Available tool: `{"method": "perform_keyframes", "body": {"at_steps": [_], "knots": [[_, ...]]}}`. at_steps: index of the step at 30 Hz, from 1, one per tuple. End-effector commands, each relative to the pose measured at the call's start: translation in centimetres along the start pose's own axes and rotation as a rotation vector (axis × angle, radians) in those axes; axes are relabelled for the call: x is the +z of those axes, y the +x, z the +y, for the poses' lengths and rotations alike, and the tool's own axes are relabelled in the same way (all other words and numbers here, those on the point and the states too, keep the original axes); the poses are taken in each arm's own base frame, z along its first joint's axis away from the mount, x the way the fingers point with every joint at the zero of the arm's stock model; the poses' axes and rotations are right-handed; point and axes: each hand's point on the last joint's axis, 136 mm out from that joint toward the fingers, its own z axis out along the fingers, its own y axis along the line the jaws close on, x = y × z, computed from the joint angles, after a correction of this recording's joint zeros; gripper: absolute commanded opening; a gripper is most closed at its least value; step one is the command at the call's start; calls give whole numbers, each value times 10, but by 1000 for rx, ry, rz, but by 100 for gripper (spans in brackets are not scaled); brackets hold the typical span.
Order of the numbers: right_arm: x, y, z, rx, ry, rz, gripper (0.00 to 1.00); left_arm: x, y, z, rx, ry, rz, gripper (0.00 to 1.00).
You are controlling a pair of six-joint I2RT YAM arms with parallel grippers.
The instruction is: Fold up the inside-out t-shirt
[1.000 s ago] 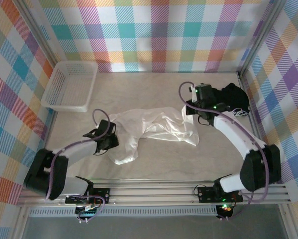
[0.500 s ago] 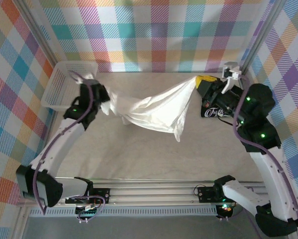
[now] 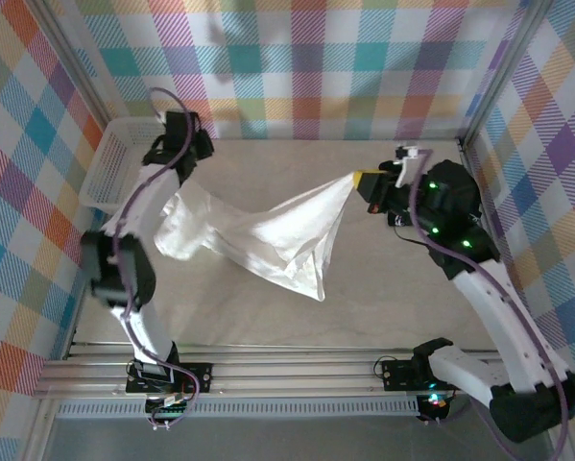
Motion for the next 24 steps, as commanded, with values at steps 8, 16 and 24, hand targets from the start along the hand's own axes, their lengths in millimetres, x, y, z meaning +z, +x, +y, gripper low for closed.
{"method": "perform_keyframes", "body": {"at_steps": [8,16,24], "knots": [[37,29,-51,28,139,75,0,-150,176,-127,163,714,153,83],[39,31,-64,-13,199,88,0,-197,296,-185,487,897,250,83],[39,31,-69,-27,226,93,0,-185,349,-211,655,890,294,79]]}}
